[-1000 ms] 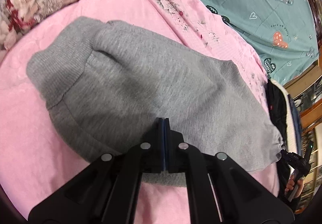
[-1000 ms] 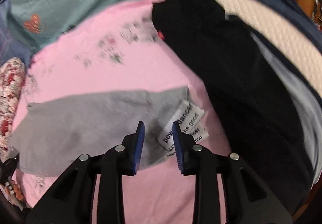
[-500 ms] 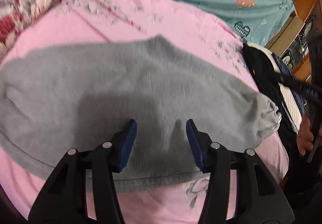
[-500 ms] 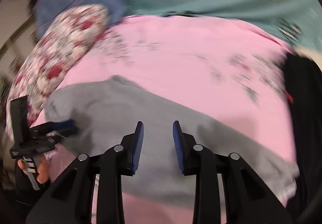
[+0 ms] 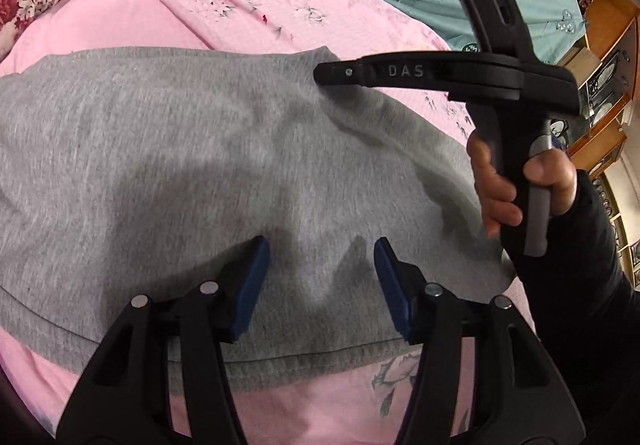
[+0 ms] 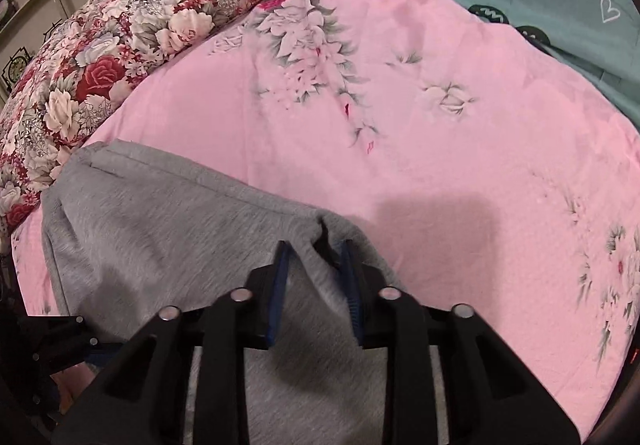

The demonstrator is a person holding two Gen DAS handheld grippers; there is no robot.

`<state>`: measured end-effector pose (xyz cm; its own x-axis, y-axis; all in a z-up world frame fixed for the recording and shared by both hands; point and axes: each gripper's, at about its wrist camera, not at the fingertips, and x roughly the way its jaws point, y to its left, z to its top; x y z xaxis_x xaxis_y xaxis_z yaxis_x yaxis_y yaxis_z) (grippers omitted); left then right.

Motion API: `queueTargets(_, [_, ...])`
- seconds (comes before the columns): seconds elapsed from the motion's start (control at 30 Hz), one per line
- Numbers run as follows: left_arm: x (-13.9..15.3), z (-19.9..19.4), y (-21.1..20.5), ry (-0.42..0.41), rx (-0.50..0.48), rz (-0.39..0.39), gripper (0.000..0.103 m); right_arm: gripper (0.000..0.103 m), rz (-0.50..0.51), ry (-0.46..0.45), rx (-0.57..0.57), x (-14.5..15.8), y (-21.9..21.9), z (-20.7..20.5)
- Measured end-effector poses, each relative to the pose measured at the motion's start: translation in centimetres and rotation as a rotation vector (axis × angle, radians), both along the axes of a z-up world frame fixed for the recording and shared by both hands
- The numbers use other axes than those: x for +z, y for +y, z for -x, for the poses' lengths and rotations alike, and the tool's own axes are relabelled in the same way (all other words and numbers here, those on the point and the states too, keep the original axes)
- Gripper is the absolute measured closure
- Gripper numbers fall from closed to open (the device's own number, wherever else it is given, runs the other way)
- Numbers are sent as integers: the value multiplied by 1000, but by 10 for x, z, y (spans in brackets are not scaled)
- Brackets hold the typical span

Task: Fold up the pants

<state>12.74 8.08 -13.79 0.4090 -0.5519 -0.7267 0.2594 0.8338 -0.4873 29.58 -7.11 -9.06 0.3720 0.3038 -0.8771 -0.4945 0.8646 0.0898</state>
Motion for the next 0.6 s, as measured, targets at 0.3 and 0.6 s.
queueTargets(0.3, [4,0,-5,4,15,-50,47,100,23,-32,-66,8,6,-25])
queueTargets(0.6, [23,-3,-23,14,1,-165,47,94,-64,21,-108,10,-16,-25])
